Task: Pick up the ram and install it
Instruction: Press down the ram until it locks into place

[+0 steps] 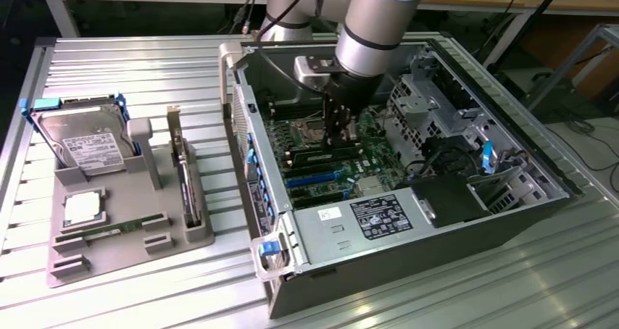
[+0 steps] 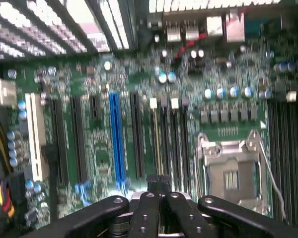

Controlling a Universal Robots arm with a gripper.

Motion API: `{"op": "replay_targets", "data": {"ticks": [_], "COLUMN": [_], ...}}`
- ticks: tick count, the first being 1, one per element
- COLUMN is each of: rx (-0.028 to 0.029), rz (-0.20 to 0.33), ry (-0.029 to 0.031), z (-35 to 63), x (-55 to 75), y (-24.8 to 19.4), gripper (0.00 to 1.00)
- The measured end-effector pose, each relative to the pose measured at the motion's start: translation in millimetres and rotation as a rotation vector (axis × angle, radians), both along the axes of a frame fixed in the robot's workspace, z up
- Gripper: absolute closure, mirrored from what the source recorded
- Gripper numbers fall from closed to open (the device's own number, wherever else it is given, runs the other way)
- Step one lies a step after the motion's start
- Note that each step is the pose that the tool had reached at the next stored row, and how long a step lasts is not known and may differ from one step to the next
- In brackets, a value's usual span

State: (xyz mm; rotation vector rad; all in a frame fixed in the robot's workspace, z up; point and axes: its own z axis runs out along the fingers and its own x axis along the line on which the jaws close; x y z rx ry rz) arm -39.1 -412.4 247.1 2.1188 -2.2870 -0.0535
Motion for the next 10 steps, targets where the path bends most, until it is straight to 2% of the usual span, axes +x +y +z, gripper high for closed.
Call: {"op": "replay_targets", "data": {"ticks": [3,6,10], "rx": [-0.0039,-0.0067,-0.0079], "rz": [0.0,0.0,0.0], "ry": [0.0001,0.0,0.0001], "z": [0.5,0.6,0.6], "x": [-22.9,-33.6,-35.0], "y": [0.0,0.8,1.4], "gripper": [0.89,0.89,0.89]}}
